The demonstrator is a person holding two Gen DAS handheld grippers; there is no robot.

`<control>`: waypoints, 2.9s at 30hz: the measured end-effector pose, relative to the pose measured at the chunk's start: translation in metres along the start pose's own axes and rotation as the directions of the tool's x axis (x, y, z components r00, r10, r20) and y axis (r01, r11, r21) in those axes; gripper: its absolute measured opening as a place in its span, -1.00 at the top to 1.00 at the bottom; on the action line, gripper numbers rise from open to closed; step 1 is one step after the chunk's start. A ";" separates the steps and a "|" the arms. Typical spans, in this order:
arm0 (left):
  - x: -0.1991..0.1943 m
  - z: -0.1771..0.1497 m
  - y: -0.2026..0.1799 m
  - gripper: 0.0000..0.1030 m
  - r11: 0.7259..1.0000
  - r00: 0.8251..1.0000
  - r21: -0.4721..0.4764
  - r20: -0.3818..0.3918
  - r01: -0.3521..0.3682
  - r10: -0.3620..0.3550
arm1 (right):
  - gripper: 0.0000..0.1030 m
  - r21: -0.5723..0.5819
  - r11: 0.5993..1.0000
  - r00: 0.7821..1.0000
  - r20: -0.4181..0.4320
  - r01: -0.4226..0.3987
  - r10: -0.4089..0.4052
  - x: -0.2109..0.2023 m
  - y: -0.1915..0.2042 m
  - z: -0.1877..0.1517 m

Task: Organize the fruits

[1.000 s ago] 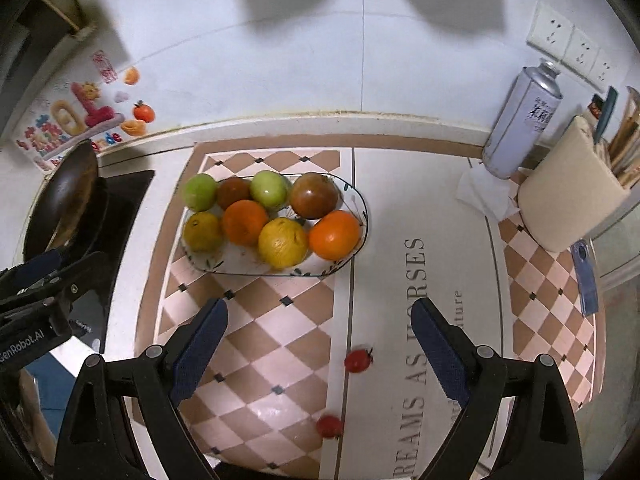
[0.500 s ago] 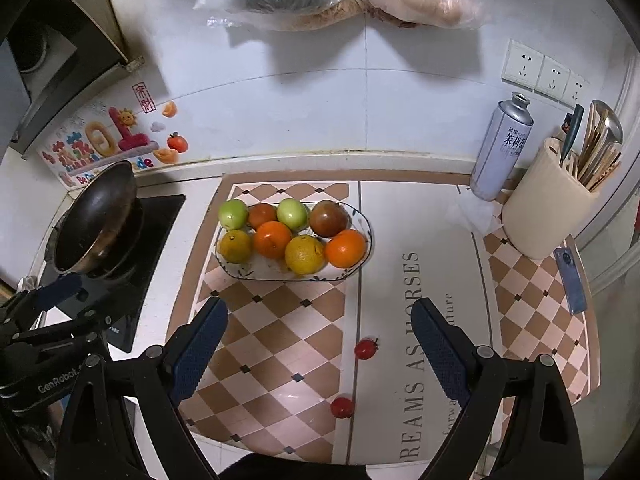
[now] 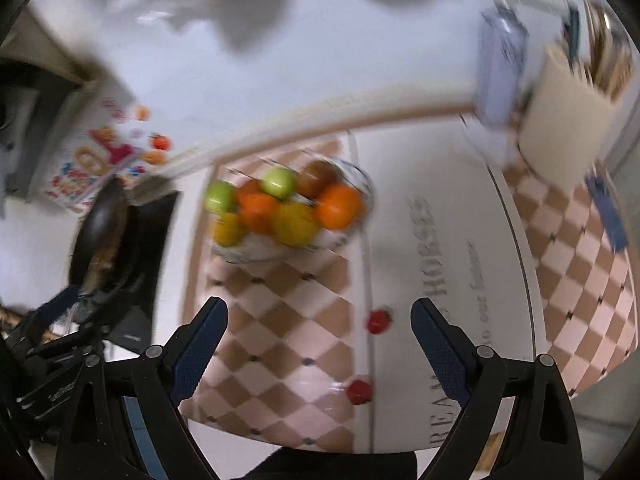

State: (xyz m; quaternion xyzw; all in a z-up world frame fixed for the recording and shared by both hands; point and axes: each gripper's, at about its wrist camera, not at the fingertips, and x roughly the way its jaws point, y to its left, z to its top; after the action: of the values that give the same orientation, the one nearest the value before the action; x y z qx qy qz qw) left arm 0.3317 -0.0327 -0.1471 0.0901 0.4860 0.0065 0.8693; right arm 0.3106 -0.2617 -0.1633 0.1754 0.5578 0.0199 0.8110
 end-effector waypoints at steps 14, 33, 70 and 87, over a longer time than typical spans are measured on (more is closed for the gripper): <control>0.126 -0.039 -0.074 -0.99 0.997 0.945 0.076 -0.328 0.023 0.003 | 0.09 0.021 1.000 0.970 -0.241 0.016 -0.011 0.174 -0.061 -0.023; 0.139 -0.099 -0.182 -0.17 0.884 0.776 0.183 -0.576 0.430 -0.258 | 0.42 0.154 0.987 0.985 -0.172 0.053 -0.026 0.113 -0.115 -0.046; 0.224 0.040 0.025 0.42 0.776 0.757 -0.535 -0.338 0.334 -0.559 | 0.34 0.205 0.913 0.918 -0.111 -0.353 0.380 0.212 0.046 0.054; 0.170 0.039 0.051 -0.80 0.967 0.931 -0.222 -0.309 0.125 -0.192 | -0.86 -0.043 0.995 0.996 -0.018 0.088 -0.089 0.133 0.047 0.046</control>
State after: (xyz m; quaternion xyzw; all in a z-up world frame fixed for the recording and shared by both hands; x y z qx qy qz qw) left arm 0.4581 0.0279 -0.2619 -0.0392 0.6265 -0.0007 0.7785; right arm 0.4108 -0.1992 -0.2538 0.1333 0.5724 -0.0025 0.8091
